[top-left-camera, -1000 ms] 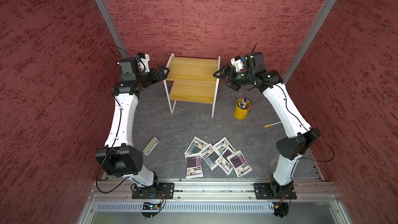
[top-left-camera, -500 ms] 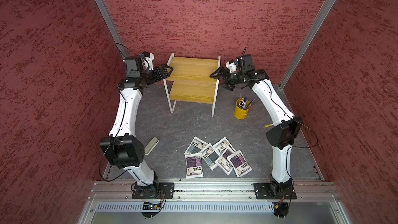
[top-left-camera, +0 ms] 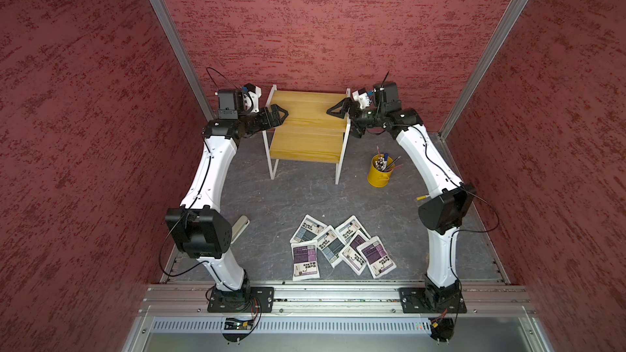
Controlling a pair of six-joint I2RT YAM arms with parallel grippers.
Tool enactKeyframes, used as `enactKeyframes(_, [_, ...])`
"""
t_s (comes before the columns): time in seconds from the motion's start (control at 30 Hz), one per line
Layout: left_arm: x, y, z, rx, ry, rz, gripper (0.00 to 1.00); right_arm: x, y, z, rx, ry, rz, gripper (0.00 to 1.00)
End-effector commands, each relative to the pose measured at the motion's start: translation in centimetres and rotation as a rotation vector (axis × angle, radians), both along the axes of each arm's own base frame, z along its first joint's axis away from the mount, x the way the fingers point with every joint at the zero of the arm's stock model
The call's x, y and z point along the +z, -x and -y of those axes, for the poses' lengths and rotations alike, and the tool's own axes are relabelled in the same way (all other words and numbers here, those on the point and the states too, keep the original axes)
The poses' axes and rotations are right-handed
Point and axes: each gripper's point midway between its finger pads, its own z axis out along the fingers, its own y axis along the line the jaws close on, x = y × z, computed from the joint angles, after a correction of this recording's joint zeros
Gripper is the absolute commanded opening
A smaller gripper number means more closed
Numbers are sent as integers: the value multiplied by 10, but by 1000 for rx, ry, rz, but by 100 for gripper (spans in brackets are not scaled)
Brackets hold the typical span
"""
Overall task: Place the bagged coffee beans on the shelf by color
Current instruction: Move the shelf to the center of the board.
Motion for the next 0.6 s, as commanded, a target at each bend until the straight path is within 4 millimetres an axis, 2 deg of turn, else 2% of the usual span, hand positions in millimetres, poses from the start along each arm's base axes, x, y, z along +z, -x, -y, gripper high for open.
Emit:
enactKeyframes(0.0, [22,27,31,-97,51,39,100,41,17,4,15,-50,82,98])
enactKeyframes(0.13, [28,41,39,-115,65,40,100,49,31,8,25,-51,90,98])
enactKeyframes(0.4, [28,66,48,-141,121,15,100,58,62,19,40,-51,108,98])
enactKeyframes(0.57, [27,78,61,-174,122,-10,100,68,83,27,39,-67,133,98])
